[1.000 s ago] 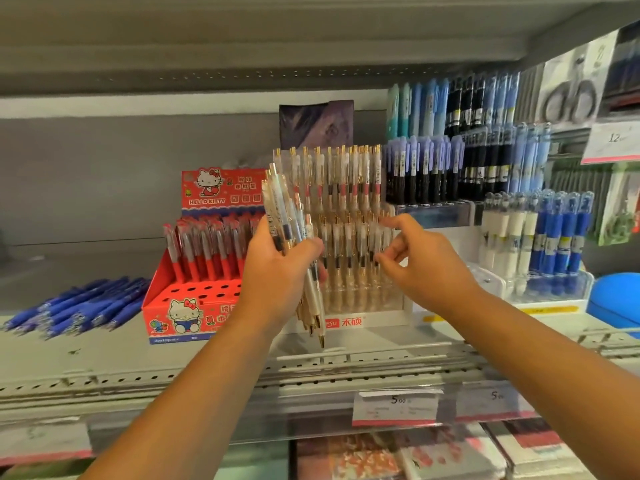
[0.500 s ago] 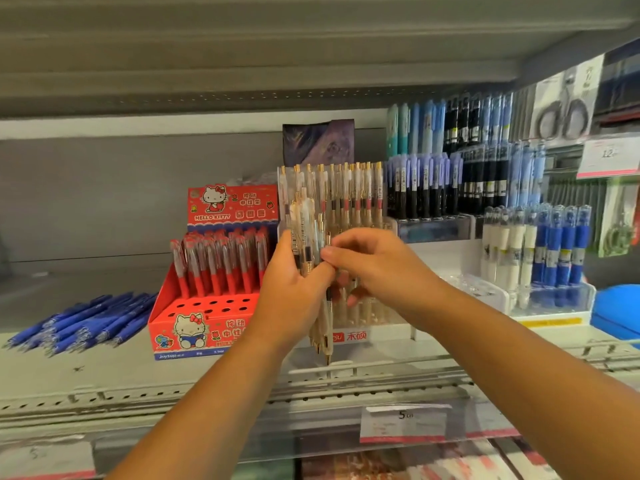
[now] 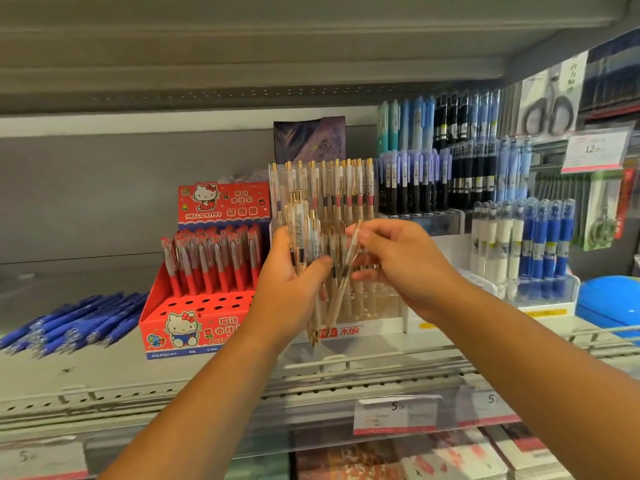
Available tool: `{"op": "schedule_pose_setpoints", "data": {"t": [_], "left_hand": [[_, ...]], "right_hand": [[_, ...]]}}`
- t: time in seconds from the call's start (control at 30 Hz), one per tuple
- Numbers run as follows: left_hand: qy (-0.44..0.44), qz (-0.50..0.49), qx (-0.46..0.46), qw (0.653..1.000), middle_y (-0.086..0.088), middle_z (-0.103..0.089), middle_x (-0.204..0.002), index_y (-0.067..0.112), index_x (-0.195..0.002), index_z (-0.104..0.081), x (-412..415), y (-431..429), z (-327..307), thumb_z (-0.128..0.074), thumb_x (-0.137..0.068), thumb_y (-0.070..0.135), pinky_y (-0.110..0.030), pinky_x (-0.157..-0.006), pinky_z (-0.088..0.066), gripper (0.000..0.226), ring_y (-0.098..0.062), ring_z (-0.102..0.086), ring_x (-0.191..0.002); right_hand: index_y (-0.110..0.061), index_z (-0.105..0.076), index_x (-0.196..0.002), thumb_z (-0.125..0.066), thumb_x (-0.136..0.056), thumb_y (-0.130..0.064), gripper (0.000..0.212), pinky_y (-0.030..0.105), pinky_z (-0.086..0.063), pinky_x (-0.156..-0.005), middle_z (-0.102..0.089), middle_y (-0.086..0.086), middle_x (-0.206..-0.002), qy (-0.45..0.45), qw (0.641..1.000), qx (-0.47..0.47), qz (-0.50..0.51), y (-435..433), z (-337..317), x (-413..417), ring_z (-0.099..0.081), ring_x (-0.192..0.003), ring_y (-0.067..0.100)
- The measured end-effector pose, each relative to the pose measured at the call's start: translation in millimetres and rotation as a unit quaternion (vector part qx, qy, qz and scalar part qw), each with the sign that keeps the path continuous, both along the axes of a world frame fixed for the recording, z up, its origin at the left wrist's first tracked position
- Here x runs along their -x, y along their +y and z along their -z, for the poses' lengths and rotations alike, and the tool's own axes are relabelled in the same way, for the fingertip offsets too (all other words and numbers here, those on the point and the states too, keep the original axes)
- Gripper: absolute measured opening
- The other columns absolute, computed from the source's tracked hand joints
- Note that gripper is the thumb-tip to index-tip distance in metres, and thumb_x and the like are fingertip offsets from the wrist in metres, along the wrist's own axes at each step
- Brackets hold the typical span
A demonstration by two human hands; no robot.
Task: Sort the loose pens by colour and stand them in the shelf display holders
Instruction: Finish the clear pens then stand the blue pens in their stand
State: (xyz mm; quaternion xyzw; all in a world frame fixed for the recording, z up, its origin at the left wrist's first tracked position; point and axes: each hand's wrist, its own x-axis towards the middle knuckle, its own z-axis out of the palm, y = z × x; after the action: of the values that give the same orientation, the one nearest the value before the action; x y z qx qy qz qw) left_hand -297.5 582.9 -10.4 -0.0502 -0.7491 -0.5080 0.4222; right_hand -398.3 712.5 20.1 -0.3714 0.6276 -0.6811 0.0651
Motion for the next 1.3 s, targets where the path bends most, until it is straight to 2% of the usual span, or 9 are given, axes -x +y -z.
{"op": "schedule_pose_setpoints", "data": {"t": [0.2,0.37,0.53,0.73,0.87,0.97,1.03,1.13,1.3], "left_hand": [[0.003,-0.016,-0.03,0.999,0.027,-0.067,-0.11,0.044,-0.116,-0.051,-2,2,-1,-0.058,-0.097,0.011,-0.015,-0.082,-0.045,0.038,0.008,-0.062,-0.103],[-0.004,-0.024,-0.034,0.999,0.028,-0.066,-0.108,0.047,-0.115,-0.05,-1,3,-2,-0.058,-0.097,0.012,-0.024,-0.09,-0.046,0.04,0.007,-0.062,-0.103],[-0.009,-0.032,-0.038,0.999,0.025,-0.068,-0.104,0.048,-0.108,-0.052,-1,4,-3,-0.058,-0.097,0.012,-0.036,-0.09,-0.052,0.038,0.001,-0.065,-0.098],[-0.007,-0.042,-0.064,0.997,0.016,-0.07,-0.103,0.04,-0.116,-0.055,-1,3,-3,-0.059,-0.096,0.012,-0.053,-0.094,-0.053,0.035,-0.01,-0.066,-0.094],[-0.01,-0.045,-0.072,0.996,0.016,-0.069,-0.11,0.035,-0.127,-0.053,0,4,-3,-0.059,-0.096,0.015,-0.052,-0.097,-0.052,0.038,-0.01,-0.065,-0.103],[-0.009,-0.043,-0.07,0.997,0.018,-0.069,-0.104,0.039,-0.12,-0.055,1,2,-3,-0.059,-0.096,0.015,-0.047,-0.093,-0.054,0.034,-0.006,-0.065,-0.095],[-0.016,-0.034,-0.066,0.997,0.017,-0.07,-0.102,0.041,-0.113,-0.056,2,1,-2,-0.059,-0.096,0.016,-0.036,-0.087,-0.056,0.03,-0.005,-0.066,-0.093],[-0.015,-0.018,-0.069,0.997,0.011,-0.07,-0.095,0.041,-0.107,-0.056,2,0,-1,-0.059,-0.097,0.013,-0.015,-0.062,-0.053,0.029,-0.003,-0.067,-0.076],[-0.008,-0.013,-0.077,0.997,0.007,-0.07,-0.092,0.041,-0.106,-0.056,1,0,-1,-0.059,-0.096,0.01,-0.017,-0.058,-0.054,0.032,-0.004,-0.065,-0.07]], "right_hand": [[-0.015,-0.067,-0.112,-0.057,-0.097,-0.004,0.022,0.024,-0.059,-0.06,-0.073,0.005,-0.092,0.111,0.985,0.063,0.114,25,-19,23,-0.072,-0.073,0.016],[-0.017,-0.068,-0.118,-0.057,-0.098,-0.008,0.024,0.025,-0.06,-0.063,-0.074,0.001,-0.094,0.136,0.975,0.083,0.155,33,-21,41,-0.073,-0.076,0.015],[-0.022,-0.066,-0.112,-0.056,-0.098,-0.007,0.023,0.023,-0.06,-0.063,-0.071,0.003,-0.095,0.149,0.974,0.057,0.16,27,-13,51,-0.072,-0.079,0.019],[-0.022,-0.067,-0.113,-0.058,-0.097,-0.008,0.023,0.022,-0.06,-0.063,-0.07,0.003,-0.096,0.175,0.972,-0.016,0.153,18,-1,61,-0.07,-0.083,0.016],[-0.021,-0.067,-0.111,-0.061,-0.096,-0.01,0.019,0.02,-0.059,-0.062,-0.07,-0.005,-0.091,0.19,0.968,-0.065,0.15,15,9,65,-0.07,-0.072,0.008],[-0.02,-0.066,-0.102,-0.063,-0.095,-0.012,0.011,0.018,-0.058,-0.06,-0.069,-0.008,-0.085,0.199,0.965,-0.067,0.159,14,12,67,-0.069,-0.069,0.003],[-0.023,-0.065,-0.098,-0.064,-0.094,-0.012,0.011,0.019,-0.058,-0.061,-0.069,-0.008,-0.086,0.213,0.961,-0.076,0.161,15,12,68,-0.069,-0.069,0.003],[-0.025,-0.064,-0.097,-0.064,-0.094,-0.014,0.011,0.023,-0.059,-0.061,-0.07,-0.006,-0.089,0.219,0.959,-0.082,0.159,16,12,67,-0.07,-0.068,0.006],[-0.023,-0.067,-0.106,-0.065,-0.094,-0.022,0.012,0.031,-0.059,-0.07,-0.07,-0.008,-0.094,0.238,0.945,-0.112,0.193,19,10,63,-0.068,-0.073,0.007]]}}
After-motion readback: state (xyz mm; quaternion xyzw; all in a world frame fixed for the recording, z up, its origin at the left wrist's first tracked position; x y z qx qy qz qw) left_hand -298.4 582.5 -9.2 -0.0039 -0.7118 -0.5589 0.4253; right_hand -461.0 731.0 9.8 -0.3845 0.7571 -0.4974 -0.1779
